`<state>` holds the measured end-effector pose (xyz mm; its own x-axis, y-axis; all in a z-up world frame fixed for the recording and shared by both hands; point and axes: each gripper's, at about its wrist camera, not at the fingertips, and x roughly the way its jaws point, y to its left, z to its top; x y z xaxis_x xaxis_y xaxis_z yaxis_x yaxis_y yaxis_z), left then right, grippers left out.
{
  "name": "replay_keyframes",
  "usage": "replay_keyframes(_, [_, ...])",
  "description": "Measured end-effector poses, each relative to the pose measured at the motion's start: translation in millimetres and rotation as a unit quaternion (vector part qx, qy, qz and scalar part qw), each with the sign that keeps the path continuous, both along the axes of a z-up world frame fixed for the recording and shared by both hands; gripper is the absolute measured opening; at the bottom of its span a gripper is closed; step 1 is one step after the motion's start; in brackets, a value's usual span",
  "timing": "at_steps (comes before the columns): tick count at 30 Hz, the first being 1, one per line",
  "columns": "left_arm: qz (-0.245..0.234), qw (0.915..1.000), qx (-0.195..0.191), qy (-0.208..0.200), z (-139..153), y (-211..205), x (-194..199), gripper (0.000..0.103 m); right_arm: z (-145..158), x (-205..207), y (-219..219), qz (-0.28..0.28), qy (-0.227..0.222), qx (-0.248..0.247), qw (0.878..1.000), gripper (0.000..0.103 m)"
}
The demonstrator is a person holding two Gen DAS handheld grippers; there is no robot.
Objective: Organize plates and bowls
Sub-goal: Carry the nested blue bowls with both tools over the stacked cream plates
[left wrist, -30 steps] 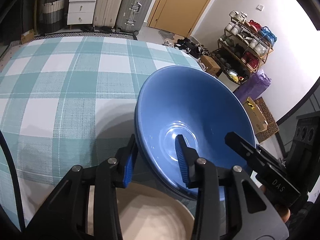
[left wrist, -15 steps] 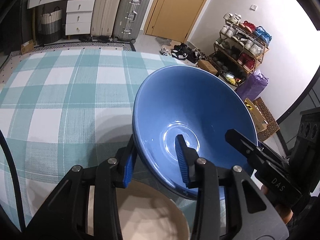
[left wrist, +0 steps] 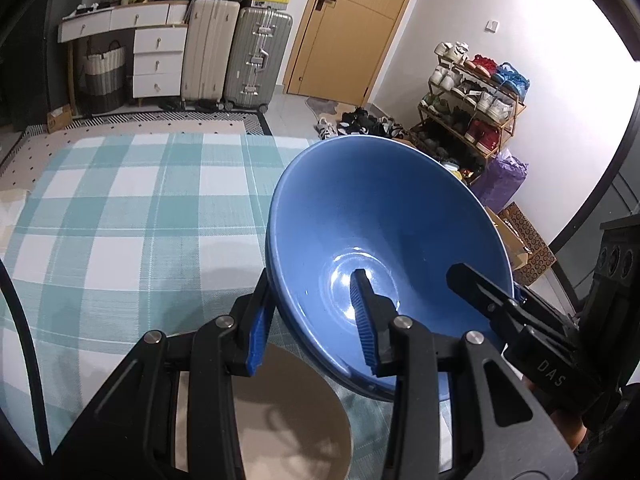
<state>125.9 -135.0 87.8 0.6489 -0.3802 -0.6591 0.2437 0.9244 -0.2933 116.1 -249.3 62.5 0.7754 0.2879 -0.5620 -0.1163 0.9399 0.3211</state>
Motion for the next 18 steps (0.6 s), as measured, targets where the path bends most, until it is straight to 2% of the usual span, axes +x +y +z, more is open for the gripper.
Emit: replay_keyframes(18, [0.024,0.9992,0.000,-0.033,50,42,-91,0.034,38,-56,48,0.026,-0.018,-0.013,0.999,0.047])
